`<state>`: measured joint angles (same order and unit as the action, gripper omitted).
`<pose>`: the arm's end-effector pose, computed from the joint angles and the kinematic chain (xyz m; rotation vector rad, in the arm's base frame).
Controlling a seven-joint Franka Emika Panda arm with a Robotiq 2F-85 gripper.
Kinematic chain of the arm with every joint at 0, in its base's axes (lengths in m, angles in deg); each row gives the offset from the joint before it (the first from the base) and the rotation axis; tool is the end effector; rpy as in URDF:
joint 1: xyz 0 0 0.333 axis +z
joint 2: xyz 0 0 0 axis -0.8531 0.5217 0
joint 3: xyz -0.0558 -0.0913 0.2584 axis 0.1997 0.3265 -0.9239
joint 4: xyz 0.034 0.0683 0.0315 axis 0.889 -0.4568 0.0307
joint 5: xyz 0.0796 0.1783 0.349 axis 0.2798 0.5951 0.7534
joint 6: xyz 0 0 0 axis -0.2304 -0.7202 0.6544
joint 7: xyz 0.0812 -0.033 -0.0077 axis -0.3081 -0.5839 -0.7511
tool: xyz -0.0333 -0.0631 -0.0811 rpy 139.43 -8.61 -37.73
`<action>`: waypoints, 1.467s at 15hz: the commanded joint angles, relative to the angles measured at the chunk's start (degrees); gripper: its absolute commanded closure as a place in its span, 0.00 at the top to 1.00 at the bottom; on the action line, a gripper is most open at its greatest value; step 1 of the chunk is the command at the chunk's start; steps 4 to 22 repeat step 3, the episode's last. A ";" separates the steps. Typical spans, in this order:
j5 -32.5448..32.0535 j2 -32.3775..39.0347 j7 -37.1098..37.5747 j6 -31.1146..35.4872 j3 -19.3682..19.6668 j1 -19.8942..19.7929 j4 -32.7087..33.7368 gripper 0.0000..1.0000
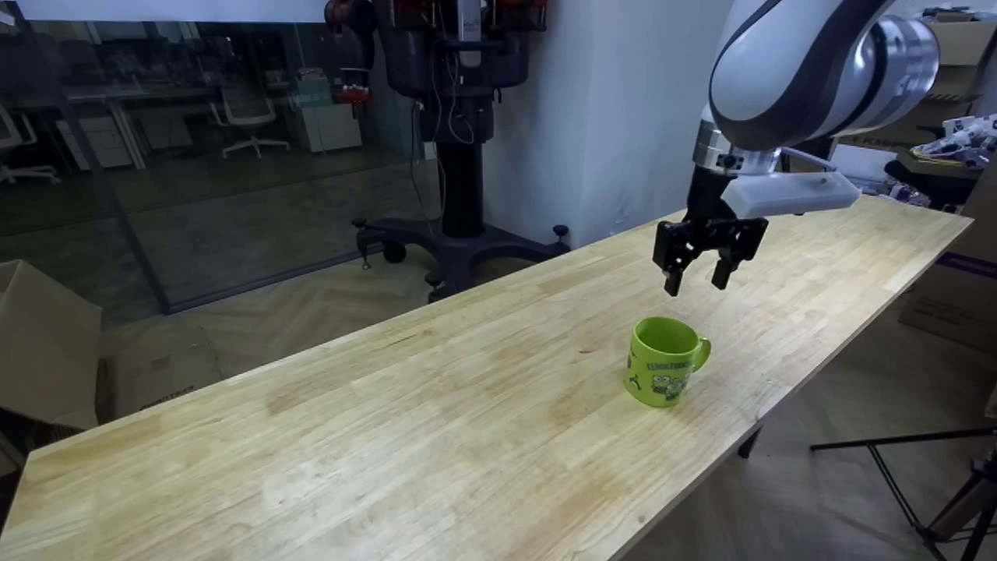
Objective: Move the yellow mug forwards
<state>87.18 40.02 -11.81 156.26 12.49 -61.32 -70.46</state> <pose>0.5059 -0.1021 0.1687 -3.0703 0.6526 -0.0896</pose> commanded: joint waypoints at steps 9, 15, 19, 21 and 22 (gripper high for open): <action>-0.44 -1.82 0.75 -2.66 -0.03 -0.71 0.02 0.96; -0.44 -1.82 0.75 -2.66 -0.03 -0.71 0.02 0.96; -0.44 -1.82 0.75 -2.66 -0.03 -0.71 0.02 0.96; -0.44 -1.82 0.75 -2.66 -0.03 -0.71 0.02 0.96; -0.44 -1.82 0.75 -2.66 -0.03 -0.71 0.02 0.96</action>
